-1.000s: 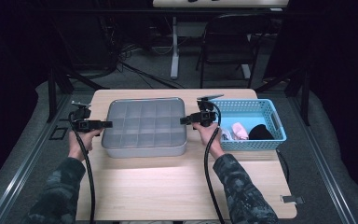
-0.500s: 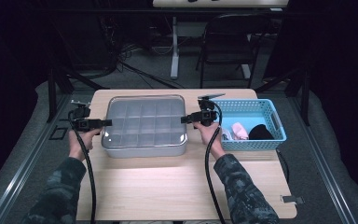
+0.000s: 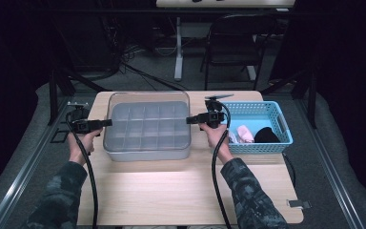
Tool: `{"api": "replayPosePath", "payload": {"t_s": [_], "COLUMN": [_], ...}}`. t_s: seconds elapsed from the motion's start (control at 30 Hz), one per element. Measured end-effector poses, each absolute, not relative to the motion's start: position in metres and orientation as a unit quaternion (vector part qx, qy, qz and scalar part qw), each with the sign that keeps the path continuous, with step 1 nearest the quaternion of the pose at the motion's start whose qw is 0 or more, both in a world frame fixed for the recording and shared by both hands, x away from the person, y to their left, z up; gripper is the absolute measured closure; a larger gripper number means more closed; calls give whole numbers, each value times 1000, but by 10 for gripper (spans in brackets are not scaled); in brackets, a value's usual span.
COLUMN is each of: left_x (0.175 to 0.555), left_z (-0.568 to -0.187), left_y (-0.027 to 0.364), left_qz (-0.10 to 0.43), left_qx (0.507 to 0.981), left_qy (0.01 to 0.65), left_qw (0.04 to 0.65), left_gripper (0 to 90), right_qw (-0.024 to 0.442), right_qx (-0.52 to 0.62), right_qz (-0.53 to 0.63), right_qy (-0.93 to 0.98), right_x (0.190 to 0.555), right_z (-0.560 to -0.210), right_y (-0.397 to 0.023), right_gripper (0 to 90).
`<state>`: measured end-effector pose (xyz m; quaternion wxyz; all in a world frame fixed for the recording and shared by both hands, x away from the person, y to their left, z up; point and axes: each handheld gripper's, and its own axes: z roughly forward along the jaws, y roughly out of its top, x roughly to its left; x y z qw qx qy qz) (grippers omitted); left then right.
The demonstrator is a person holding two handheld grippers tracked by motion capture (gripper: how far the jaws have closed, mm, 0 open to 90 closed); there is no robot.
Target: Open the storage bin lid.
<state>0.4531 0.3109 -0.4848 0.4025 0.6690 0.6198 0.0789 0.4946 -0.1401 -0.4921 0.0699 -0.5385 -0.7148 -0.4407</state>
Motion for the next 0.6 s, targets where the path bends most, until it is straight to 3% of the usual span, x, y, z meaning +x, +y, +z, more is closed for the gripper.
{"api": "replayPosePath", "payload": {"t_s": [0.6], "left_x": [444], "left_z": [-480], "left_y": [321], "left_qz": [66], "left_qx": [646], "left_qy": [623], "left_qw": [436], "left_gripper": [650], "right_qw": [86], "right_qx": [-534], "right_qz": [-457], "right_qy": [-706], "right_x": [491], "right_z": [-487], "right_y": [-144], "right_gripper": [714]}}
